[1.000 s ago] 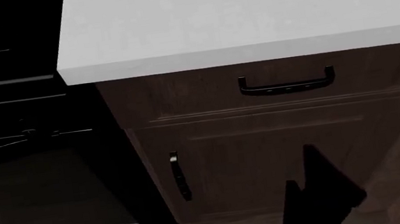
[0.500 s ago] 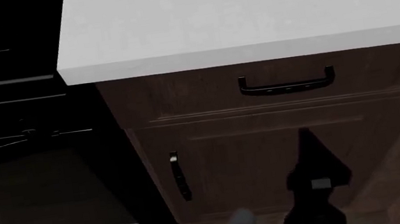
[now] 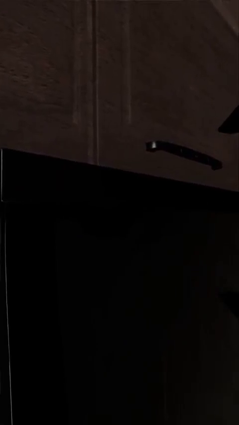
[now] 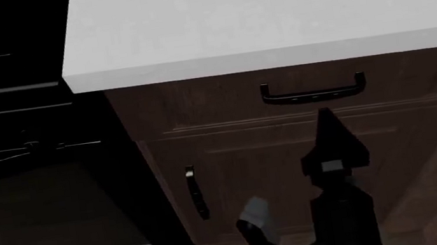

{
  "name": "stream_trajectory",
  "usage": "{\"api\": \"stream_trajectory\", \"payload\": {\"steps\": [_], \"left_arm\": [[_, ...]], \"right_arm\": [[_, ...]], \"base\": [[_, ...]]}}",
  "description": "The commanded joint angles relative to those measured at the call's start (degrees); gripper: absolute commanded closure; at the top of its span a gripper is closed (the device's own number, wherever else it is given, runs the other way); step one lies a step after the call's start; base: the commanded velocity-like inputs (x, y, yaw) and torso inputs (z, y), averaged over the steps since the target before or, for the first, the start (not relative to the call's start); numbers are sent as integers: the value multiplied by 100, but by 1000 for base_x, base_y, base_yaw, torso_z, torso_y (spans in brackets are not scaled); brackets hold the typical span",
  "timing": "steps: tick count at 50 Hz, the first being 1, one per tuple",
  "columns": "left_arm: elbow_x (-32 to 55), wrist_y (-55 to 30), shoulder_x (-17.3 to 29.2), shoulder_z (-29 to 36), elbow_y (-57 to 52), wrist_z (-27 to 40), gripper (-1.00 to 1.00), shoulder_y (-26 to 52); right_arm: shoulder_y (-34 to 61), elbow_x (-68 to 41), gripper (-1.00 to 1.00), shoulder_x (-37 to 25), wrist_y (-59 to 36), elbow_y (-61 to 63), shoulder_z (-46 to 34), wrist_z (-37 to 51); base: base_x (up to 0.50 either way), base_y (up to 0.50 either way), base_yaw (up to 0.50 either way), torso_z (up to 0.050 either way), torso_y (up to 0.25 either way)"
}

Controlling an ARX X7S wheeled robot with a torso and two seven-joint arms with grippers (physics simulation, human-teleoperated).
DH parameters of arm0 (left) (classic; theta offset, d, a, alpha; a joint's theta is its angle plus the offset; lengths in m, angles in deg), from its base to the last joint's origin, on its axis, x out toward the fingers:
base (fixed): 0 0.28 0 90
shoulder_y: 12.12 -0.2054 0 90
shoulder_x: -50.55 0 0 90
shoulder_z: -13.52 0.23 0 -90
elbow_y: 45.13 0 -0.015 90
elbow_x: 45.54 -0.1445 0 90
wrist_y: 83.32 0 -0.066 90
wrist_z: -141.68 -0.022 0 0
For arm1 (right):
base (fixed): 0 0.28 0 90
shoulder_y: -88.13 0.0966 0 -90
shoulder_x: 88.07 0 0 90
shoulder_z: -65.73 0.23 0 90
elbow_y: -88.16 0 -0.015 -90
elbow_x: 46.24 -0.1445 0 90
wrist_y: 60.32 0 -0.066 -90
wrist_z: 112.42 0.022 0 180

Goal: Open the right drawer.

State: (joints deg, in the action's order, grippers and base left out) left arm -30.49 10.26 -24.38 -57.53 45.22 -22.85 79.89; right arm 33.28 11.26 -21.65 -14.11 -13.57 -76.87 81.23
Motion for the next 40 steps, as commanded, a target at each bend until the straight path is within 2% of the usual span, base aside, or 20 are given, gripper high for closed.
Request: {"api": "stream_trajectory", "payload": {"steps": [1, 3, 23, 32, 40], "left_arm": [[22, -32, 13, 27, 12, 20, -100, 25], [32, -27, 16, 26, 13, 21, -100, 26], [58, -14, 43, 63, 18, 52, -100, 37], [48, 31, 40, 93, 113, 44, -100, 68], [51, -16, 62, 120, 47, 72, -100, 52]], "right_arm": [[367, 51, -100, 92, 30, -473, -100, -235], [466, 303, -100, 102, -30, -692, -349, -448], [467, 303, -100, 103, -30, -694, -349, -447], [624, -353, -100, 338, 450, -1028, 61, 43], [762, -447, -100, 503, 532, -1382, 107, 208]], "base": [[0, 0, 0, 0, 0], [0, 0, 0, 0, 0], [0, 0, 0, 0, 0], [0, 0, 0, 0, 0], [0, 0, 0, 0, 0]]}}
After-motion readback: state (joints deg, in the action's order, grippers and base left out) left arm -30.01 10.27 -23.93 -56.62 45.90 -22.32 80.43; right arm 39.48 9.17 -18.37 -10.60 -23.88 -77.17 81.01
